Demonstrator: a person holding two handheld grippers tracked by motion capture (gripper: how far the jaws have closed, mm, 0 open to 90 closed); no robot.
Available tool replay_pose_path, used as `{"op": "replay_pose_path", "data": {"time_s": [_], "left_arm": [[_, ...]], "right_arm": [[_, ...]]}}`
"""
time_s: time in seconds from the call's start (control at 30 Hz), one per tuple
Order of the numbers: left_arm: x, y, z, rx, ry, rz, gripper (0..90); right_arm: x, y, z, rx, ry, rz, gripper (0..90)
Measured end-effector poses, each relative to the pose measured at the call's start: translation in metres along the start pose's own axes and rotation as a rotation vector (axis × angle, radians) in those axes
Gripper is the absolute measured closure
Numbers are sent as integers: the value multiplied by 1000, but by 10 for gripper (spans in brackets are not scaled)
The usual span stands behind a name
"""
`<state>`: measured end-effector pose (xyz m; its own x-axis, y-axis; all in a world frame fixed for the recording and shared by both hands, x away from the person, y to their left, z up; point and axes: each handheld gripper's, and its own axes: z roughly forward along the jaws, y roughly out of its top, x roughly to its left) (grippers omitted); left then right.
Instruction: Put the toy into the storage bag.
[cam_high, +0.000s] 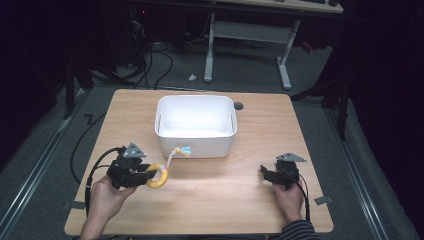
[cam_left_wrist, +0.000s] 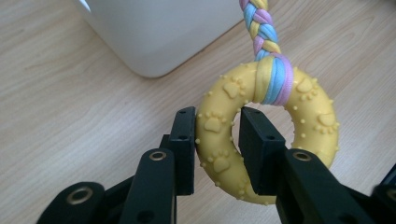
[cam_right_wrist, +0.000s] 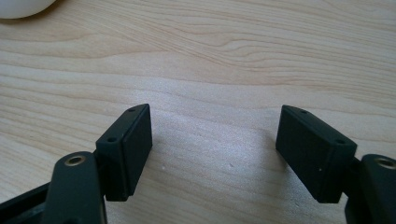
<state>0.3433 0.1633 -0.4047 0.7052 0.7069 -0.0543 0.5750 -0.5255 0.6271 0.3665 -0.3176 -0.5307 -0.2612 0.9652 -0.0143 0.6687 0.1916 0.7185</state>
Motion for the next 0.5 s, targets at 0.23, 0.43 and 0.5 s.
{"op": "replay_pose_path", "data": {"time_s": [0.23,0.43,0.5], "left_arm": [[-5,24,-16,-23,-27,35,675],[-11,48,-20,0,-31,82,675],[-11,53,-19,6,-27,90,675]], "right_arm": [[0,0,0,0,1,-2,272],[0,0,0,0,3,-6,271],[0,0,0,0,4,-6,271]]}}
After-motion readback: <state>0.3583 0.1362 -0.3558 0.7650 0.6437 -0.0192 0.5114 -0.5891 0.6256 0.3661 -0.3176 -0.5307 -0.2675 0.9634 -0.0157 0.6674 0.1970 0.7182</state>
